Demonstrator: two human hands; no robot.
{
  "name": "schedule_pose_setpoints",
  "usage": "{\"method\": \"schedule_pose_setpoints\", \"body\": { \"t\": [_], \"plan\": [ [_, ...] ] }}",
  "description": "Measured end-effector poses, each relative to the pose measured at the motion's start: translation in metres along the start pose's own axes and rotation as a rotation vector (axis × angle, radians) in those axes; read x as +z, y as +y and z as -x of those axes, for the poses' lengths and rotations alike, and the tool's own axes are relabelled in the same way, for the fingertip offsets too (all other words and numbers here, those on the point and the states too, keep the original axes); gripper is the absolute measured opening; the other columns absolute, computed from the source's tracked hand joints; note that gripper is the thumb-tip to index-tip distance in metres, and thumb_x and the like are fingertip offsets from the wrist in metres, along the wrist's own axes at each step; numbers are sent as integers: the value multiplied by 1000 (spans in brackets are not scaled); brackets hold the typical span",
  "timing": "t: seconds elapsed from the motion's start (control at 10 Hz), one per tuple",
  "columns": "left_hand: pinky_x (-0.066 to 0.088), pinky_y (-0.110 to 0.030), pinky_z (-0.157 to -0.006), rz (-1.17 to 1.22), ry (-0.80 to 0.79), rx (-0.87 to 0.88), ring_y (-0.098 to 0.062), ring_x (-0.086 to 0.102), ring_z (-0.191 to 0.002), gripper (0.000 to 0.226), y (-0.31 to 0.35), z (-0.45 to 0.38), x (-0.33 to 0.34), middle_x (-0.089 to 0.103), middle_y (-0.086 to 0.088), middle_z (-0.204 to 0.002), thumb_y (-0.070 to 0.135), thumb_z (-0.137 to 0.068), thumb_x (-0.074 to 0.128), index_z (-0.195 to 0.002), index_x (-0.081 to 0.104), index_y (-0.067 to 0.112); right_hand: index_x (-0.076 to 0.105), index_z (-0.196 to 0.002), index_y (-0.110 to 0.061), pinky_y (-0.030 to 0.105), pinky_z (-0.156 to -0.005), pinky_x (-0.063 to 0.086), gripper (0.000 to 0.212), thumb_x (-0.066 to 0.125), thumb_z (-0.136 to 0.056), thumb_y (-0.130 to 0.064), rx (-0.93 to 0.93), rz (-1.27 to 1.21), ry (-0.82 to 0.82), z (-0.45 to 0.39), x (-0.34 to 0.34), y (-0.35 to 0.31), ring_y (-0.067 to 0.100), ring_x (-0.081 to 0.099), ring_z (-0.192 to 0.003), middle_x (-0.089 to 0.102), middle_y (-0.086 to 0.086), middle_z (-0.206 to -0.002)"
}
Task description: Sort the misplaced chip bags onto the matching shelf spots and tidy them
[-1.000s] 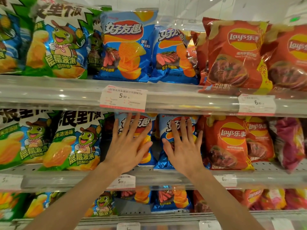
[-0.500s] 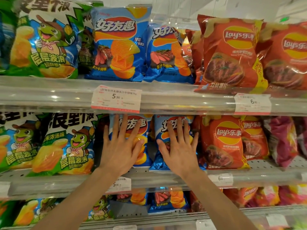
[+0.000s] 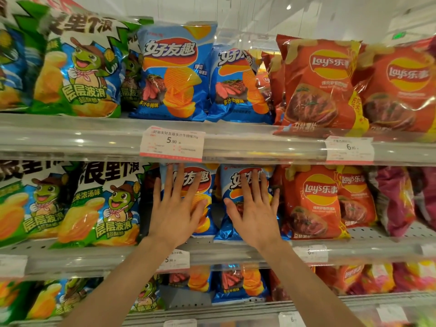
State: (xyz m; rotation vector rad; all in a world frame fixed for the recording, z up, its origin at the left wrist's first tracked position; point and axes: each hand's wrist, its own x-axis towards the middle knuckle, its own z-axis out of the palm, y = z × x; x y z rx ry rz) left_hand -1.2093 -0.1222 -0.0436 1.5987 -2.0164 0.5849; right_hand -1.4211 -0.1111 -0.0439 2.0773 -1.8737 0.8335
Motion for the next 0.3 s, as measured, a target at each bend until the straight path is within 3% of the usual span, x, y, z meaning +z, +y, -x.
{"method": "schedule_pose_setpoints", "body": {
  "t": [0.1,0.3],
  "plan": [
    [8,-57,-124,59,2,-52,-32,0,-156,70,3,0,-11,9,-14,-168,63,-99,23,-159,23,26,14,-161,-22,60,-124,0,82,13,-96,-72,26,-40,22,1,-9,-2,23,-9,-157,0,5,-171],
    [18,-53,-123,215,105,-108,-31,13,-155,68,11,14,-36,20,-13,-166,61,-100,27,-158,25,26,14,-161,-24,52,-126,3,82,13,-95,-72,100,-166,122,13,-27,-9,22,0,-157,8,5,-170]
  ]
}}
